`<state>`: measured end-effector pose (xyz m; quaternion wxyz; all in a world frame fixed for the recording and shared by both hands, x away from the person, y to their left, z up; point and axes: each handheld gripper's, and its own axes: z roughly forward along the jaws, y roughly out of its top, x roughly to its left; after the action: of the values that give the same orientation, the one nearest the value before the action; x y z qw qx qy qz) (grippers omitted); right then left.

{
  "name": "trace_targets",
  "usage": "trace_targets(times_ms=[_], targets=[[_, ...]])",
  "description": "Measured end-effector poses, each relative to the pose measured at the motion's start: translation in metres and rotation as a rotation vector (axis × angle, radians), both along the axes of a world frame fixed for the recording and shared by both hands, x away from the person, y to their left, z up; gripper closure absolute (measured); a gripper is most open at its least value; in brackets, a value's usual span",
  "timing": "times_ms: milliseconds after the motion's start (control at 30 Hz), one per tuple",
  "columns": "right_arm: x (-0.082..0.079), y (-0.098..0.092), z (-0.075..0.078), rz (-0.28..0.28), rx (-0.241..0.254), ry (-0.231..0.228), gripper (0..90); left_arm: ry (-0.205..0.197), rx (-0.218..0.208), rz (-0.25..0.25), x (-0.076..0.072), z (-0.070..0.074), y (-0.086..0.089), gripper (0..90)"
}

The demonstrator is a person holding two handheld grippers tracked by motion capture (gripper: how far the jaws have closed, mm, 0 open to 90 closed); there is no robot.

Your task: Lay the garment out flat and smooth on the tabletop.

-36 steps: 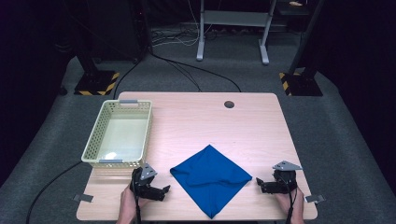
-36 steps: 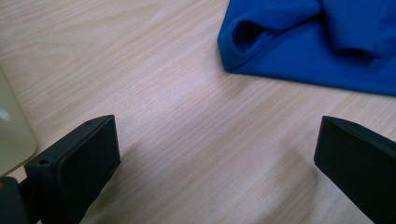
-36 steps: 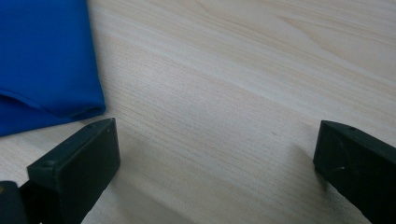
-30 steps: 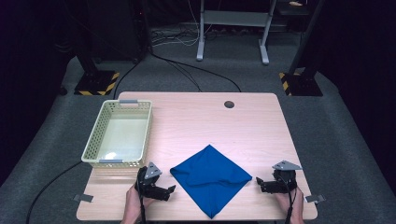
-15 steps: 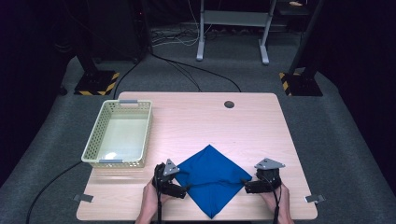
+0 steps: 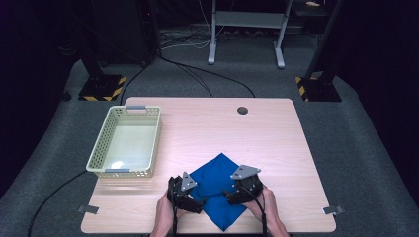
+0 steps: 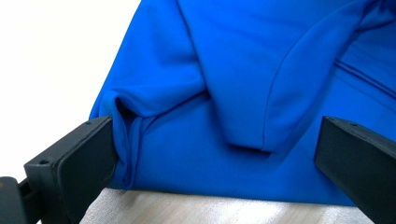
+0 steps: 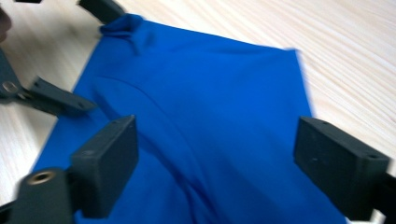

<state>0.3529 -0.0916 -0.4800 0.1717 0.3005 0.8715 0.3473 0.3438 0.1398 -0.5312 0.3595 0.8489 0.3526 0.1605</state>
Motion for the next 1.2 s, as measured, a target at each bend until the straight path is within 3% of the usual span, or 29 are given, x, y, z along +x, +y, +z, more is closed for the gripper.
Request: trace_targets(times_ms=[233,367,533,833,1200], targets=[[0.007,0.038,-0.019,0.080,-0.062,0.060,33.3,0.001,0.003,-0.001,0.000,0.000,0.000,0.0],[0.005,0.045,-0.025,0.077,-0.079,0.047,43.7,0.001,0.000,0.002,0.000,0.000,0.000,0.0],[0.004,0.046,-0.027,0.070,-0.082,0.036,58.1,0.000,0.001,0.005,0.000,0.000,-0.001,0.0],[0.003,0.036,-0.026,0.059,-0.033,0.031,81.1,0.002,0.000,0.006,0.000,0.000,0.000,0.0],[0.002,0.024,-0.016,0.035,0.027,0.012,84.7,0.003,0.000,0.006,0.000,0.000,0.000,0.0]])
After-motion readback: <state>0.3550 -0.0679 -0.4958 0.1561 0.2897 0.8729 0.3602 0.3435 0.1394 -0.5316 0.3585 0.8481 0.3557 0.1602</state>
